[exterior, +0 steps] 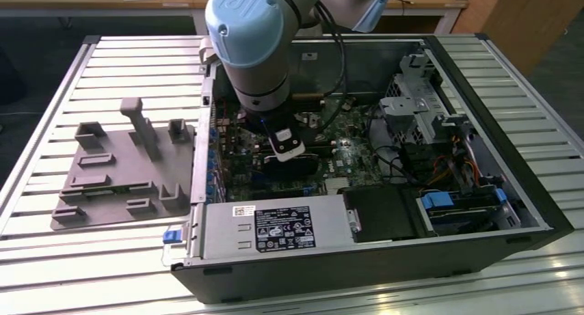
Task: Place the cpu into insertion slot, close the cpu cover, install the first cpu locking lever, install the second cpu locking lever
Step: 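Install the second cpu locking lever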
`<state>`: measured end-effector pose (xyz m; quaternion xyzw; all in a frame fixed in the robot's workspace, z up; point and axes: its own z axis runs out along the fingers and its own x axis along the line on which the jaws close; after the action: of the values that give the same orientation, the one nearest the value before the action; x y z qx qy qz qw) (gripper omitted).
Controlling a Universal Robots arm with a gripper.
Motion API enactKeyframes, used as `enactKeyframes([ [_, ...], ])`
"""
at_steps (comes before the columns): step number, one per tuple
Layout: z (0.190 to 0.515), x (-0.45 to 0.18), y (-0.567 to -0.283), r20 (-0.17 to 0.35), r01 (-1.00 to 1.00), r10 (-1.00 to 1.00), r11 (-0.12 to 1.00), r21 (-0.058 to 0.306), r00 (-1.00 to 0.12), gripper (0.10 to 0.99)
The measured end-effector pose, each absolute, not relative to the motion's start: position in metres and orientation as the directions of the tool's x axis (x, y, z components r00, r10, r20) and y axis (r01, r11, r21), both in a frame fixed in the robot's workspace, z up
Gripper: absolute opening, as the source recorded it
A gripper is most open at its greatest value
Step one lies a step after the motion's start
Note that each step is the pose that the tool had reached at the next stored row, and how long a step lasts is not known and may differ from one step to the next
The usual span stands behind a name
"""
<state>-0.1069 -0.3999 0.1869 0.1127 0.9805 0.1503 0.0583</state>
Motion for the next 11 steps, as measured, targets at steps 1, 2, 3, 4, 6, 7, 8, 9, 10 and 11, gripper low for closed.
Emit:
enactKeyframes([
  [1, 0.1869, -0.1069, -0.3997, -0.08, 0.203, 0.239, 0.929, 0.309, -0.968, 0.102],
  [2, 0.1869, -0.1069, -0.3996, -0.08, 0.203, 0.239, 0.929, 0.309, -0.968, 0.102],
  [3, 0.1869, -0.107, -0.3995, -0.08, 0.203, 0.239, 0.929, 0.31, -0.968, 0.102],
  [4, 0.1869, -0.107, -0.3995, -0.08, 0.203, 0.239, 0.929, 0.31, -0.968, 0.102],
  [6, 0.1869, -0.107, -0.3995, -0.08, 0.203, 0.239, 0.929, 0.31, -0.968, 0.102],
  [7, 0.1869, -0.107, -0.3995, -0.08, 0.203, 0.239, 0.929, 0.31, -0.968, 0.102],
  [8, 0.1869, -0.107, -0.3995, -0.08, 0.203, 0.239, 0.929, 0.31, -0.968, 0.102],
  [9, 0.1874, -0.1069, -0.3994, -0.08, 0.203, 0.239, 0.929, 0.31, -0.968, 0.102],
  [10, 0.1882, -0.107, -0.3995, -0.08, 0.203, 0.239, 0.929, 0.31, -0.968, 0.102],
  [11, 0.1893, -0.1069, -0.3994, -0.08, 0.203, 0.239, 0.929, 0.31, -0.968, 0.102],
])
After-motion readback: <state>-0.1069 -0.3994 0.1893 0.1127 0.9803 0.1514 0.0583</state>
